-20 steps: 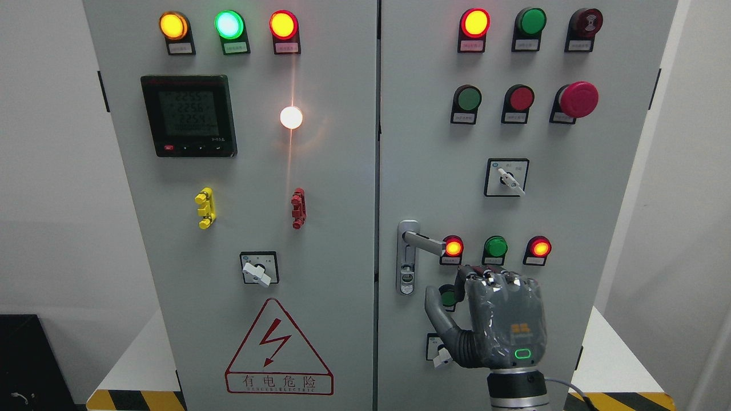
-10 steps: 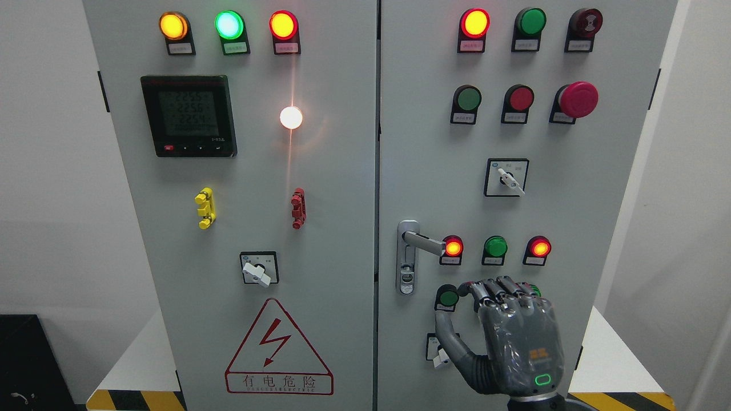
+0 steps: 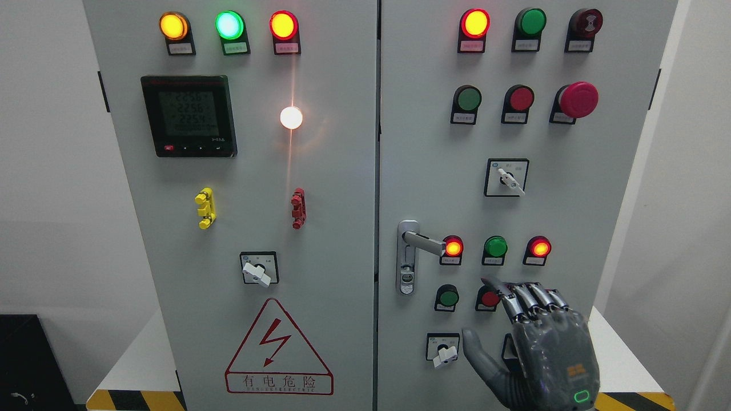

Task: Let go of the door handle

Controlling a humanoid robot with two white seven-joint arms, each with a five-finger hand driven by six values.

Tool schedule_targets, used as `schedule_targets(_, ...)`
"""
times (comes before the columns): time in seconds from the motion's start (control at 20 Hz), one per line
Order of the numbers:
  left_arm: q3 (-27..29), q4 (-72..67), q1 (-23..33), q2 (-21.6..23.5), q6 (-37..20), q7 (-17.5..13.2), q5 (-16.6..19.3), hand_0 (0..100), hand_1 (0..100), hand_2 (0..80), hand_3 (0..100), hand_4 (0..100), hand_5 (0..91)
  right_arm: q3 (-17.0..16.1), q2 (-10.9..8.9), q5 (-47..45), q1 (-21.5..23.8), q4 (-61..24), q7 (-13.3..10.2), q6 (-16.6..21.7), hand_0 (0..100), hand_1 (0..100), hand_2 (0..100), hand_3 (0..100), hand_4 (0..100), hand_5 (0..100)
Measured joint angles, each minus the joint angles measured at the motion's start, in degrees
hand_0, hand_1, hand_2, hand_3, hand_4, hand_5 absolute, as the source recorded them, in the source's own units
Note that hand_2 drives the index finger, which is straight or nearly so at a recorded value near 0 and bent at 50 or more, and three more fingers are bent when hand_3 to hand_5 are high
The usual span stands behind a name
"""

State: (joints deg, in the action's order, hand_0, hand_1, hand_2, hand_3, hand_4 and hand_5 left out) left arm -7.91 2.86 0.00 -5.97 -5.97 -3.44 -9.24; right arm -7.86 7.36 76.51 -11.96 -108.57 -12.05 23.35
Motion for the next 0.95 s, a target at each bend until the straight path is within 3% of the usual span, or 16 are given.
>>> schedule_targets(0.25,0.0,0.0,0.0,0.0,0.0,0.0,0.0,12,56,0.0,0,0,0.0,-2.2,-0.02,-4.5,0.2,-1.0,2.2,4.0,50,18,0,9,12,13)
schedule_targets(0.5,0.0,0.0,0.0,0.0,0.0,0.0,0.0,12,56,0.0,0,0,0.0,-3.6,-0.02,-7.6,0.5,-1.8,2.7,7.0,50,15,0,7,11,9)
schedule_targets(0.95,0.0,0.0,0.0,0.0,0.0,0.0,0.0,12,56,0.0,0,0,0.0,-4.8,0.00,-11.6,1.2,-2.6,3.0,7.6,46,14,2,6,7,4)
